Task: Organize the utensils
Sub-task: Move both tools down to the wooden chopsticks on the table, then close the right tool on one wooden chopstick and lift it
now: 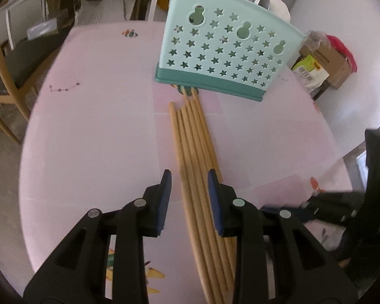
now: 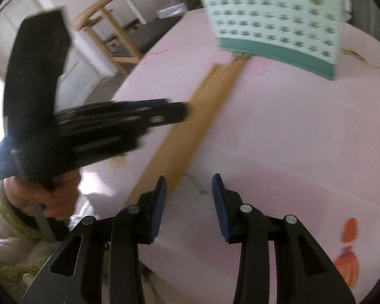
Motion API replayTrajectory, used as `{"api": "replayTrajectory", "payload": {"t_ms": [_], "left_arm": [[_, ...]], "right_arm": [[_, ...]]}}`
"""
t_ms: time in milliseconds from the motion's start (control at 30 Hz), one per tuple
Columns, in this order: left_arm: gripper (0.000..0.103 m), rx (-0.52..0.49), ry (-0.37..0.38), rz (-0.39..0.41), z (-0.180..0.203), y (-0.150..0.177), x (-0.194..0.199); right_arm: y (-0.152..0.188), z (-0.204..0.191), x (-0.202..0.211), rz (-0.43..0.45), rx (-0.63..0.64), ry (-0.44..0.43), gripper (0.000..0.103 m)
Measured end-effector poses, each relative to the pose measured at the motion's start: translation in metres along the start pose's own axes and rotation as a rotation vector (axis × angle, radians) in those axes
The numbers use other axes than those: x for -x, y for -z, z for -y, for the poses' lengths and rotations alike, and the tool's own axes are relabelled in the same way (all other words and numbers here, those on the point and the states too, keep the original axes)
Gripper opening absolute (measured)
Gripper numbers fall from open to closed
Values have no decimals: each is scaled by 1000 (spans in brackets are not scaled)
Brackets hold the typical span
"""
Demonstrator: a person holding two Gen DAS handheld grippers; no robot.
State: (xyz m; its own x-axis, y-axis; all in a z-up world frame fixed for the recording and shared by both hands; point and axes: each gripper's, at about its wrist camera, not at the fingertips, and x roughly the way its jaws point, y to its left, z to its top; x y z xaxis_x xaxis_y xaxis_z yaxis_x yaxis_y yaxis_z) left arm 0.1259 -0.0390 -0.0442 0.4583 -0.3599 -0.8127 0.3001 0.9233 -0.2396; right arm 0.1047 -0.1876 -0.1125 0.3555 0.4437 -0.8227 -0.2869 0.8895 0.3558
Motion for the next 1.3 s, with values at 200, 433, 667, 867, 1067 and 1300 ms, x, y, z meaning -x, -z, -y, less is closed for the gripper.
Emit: {"api": "replayTrajectory", "payload": {"t_ms": [200, 433, 667, 867, 1067, 1300], "left_arm": [[26, -51, -105, -1, 3, 10, 11], [27, -22, -130, -9, -6, 25, 19], [26, -8, -136, -15, -11, 28, 16], [26, -8, -135, -18, -11, 29, 14], [26, -5, -133, -16, -11, 29, 12], [26, 5, -113, 1, -13, 26, 14]], "right_arm": [[-6, 35, 16, 56, -144, 15, 37], [-27, 28, 2, 78, -188, 17, 37], [-36, 7, -21, 51, -160, 17, 30], [-41, -5, -28, 45, -129, 30, 24], [-42, -14, -32, 45, -85, 74, 14], [-41, -16, -31, 53, -60, 118, 8]]}}
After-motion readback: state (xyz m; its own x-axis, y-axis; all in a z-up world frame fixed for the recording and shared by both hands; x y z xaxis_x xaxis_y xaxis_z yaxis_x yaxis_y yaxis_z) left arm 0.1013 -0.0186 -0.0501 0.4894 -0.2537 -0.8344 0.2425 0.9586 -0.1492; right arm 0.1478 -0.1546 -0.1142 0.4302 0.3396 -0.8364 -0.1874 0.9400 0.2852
